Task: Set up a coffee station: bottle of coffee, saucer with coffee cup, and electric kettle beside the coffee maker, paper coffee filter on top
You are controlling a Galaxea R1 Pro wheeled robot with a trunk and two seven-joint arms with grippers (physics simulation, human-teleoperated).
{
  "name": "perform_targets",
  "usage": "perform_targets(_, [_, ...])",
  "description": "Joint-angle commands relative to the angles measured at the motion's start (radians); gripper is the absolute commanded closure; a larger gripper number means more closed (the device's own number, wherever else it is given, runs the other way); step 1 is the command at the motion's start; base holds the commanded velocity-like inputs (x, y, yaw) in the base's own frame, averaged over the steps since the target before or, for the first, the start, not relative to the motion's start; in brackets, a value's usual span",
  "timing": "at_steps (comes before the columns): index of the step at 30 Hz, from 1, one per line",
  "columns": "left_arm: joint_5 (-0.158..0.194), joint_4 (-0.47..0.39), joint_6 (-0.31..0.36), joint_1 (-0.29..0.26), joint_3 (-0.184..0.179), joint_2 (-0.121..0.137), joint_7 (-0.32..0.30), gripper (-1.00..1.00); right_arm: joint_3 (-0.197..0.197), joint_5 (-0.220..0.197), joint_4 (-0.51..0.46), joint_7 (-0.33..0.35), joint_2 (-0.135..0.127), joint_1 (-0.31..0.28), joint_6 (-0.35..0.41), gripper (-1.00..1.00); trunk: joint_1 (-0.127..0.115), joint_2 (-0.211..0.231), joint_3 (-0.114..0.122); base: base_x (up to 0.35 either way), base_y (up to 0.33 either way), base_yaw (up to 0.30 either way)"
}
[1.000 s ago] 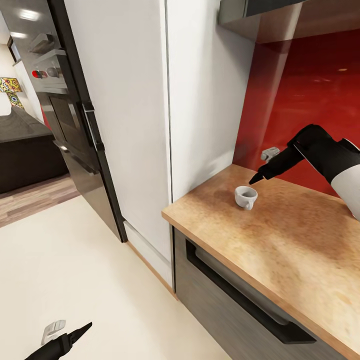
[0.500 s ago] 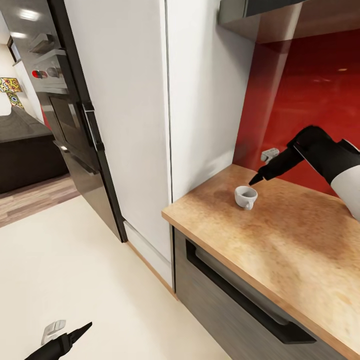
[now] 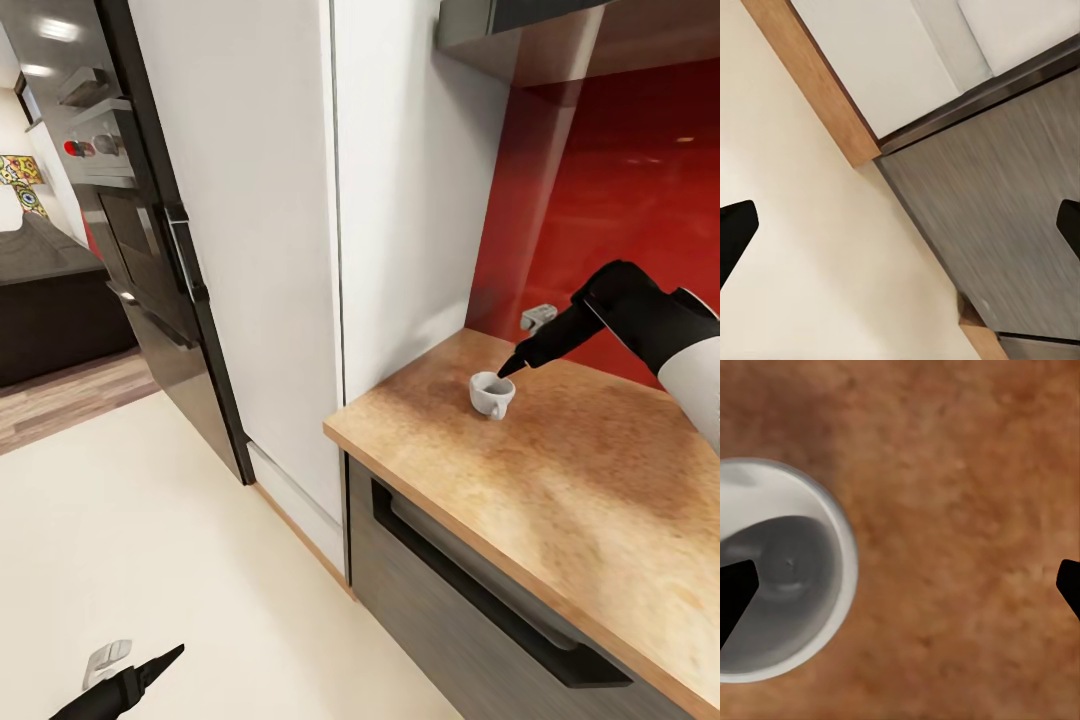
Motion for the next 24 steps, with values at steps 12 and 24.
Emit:
perform_targets(12, [-0.009,0.001,-0.007,-0.001,0.008,0.000,-0.002,-1.00,0.003,0.015,0.105,0.007,0.039,-0.001,-0.086,-1.00,0.000,0.000,-0.001,0.000,0.000,0.000])
perform_targets(24, [-0.009,0.001,-0.007,-0.001,0.008,0.000,-0.002,-1.00,0.003,0.013,0.113,0.007,0.042,-0.001,-0.094,-1.00,0.000,0.000,-0.001,0.000,0.000,0.000])
